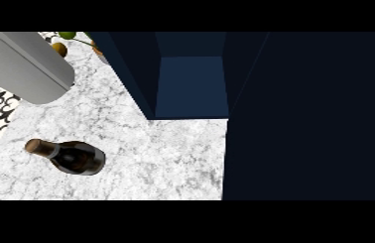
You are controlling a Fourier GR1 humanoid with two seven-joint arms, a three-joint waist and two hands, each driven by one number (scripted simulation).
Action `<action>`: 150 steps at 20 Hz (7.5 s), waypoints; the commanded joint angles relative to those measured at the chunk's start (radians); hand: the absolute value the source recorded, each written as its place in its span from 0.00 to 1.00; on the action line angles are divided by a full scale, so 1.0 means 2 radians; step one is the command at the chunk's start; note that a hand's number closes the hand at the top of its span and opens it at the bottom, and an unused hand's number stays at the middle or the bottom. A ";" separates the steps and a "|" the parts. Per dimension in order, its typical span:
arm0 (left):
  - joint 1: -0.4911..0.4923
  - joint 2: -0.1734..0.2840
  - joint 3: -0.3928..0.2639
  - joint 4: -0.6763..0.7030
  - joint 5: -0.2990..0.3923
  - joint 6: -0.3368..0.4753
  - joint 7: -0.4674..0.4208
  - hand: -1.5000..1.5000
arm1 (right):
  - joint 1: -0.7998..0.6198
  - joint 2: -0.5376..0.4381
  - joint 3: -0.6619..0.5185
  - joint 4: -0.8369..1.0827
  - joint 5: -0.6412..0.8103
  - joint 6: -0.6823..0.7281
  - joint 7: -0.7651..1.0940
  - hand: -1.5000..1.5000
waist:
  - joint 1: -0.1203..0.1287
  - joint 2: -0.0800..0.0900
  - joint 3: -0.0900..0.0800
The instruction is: Pick up the wine, place it into the cabinet and close the cabinet
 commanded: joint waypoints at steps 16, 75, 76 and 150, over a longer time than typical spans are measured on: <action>-0.073 -0.099 -0.099 0.145 -0.268 -0.111 -0.070 0.00 | 0.057 0.007 -0.022 -0.094 -0.067 0.014 0.003 0.00 | -0.008 0.002 0.000; -0.271 -0.165 -0.180 0.822 -0.708 -0.320 -0.569 1.00 | 0.057 0.009 -0.046 -0.021 -0.057 0.077 -0.052 0.00 | -0.007 0.006 -0.002; -0.285 -0.170 -0.181 0.819 -0.702 -0.323 -0.553 1.00 | 0.061 0.019 -0.020 -0.043 -0.043 0.064 -0.040 0.00 | -0.009 0.005 -0.003; -0.354 -0.334 -0.527 0.537 -0.881 0.472 -0.288 1.00 | 0.091 -0.011 -0.074 0.002 -0.083 0.118 -0.107 0.00 | -0.035 0.011 0.000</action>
